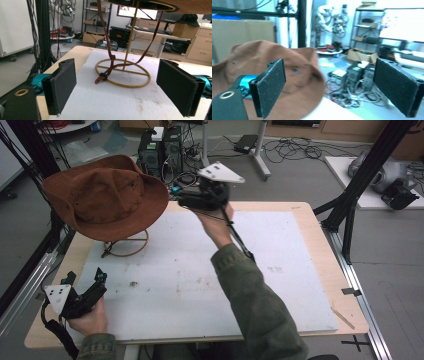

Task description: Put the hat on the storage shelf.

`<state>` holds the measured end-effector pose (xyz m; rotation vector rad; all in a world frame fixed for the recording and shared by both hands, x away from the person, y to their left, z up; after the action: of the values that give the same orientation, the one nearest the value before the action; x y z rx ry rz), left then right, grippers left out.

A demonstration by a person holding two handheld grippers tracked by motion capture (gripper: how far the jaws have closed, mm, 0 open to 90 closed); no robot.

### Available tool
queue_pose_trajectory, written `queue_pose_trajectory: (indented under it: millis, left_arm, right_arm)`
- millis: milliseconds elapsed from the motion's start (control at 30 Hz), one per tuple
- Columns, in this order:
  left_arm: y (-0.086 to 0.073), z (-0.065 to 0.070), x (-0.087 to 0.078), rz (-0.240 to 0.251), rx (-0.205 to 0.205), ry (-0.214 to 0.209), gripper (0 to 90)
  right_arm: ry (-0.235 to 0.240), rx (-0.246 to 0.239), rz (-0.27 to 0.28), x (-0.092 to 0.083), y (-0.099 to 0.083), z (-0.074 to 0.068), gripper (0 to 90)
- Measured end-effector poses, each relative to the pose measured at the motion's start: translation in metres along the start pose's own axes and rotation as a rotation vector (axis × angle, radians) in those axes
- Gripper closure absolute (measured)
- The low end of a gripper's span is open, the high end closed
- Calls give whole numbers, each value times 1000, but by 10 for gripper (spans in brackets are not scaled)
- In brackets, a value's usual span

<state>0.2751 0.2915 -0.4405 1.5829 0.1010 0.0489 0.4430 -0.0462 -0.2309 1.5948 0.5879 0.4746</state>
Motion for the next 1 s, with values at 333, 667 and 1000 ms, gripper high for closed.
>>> queue_pose_trajectory:
  millis: [333, 667, 1000]
  left_arm:
    - [1, 9, 5, 4, -1, -20, 164]
    - [2, 12, 9, 4, -6, -31, 164]
    - [2, 12, 9, 3, -5, -30, 164]
  right_arm:
    - [-138, 44, 58, -93, -16, 75, 104]
    - [-276, 46, 70, -165, -68, 117, 103]
    - [-326, 84, 40, -199, -130, 123, 103]
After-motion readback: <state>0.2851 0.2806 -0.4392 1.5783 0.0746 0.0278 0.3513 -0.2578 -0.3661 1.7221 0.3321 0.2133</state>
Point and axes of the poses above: each handheld gripper's, and its own axes: x roughly forward along the jaws, y roughly out of its top, z roughly to its right, the point moved 4 cm from there along x, roughly forward along the jaws, and after that the axes turned 9 degrees about x, right-handed, at the moved point
